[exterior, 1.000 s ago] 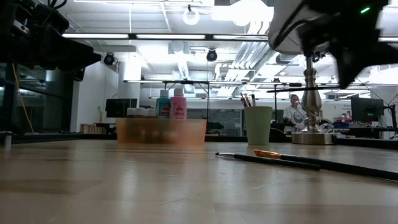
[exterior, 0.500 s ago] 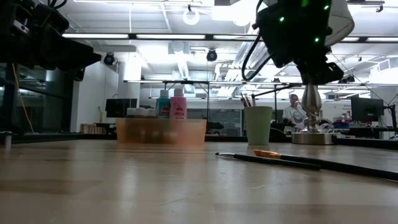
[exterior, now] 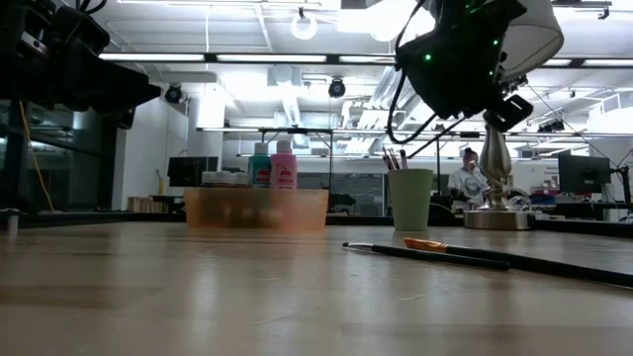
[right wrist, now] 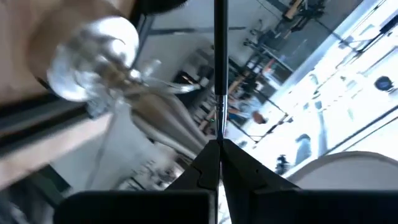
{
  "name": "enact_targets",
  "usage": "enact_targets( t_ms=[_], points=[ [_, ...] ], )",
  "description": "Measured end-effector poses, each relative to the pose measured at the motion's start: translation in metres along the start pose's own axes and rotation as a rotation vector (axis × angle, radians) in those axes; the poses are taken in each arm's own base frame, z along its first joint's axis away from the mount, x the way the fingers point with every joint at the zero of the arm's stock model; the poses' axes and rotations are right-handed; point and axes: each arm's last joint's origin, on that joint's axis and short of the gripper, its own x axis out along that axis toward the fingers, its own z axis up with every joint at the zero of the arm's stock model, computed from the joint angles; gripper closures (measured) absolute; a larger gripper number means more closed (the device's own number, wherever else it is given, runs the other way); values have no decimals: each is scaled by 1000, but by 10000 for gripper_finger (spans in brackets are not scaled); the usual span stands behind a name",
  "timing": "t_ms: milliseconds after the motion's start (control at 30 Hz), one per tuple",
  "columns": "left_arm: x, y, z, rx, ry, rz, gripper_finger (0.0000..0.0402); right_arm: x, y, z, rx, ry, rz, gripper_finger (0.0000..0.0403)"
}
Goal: Pick & Place Paint Supplies
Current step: Put the silver paint brush into the green cup
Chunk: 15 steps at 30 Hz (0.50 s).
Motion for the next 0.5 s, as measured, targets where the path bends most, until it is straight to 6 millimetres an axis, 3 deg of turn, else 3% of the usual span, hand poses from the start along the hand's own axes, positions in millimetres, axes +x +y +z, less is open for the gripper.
enact_targets(
  t_ms=[333, 500],
  points=[
    [0, 0, 0, 0, 0, 0, 275, 14, -12, -7, -153, 84, -148, 399],
    [0, 0, 0, 0, 0, 0, 275, 19, -13, 3, -251, 104, -164, 399]
  ],
)
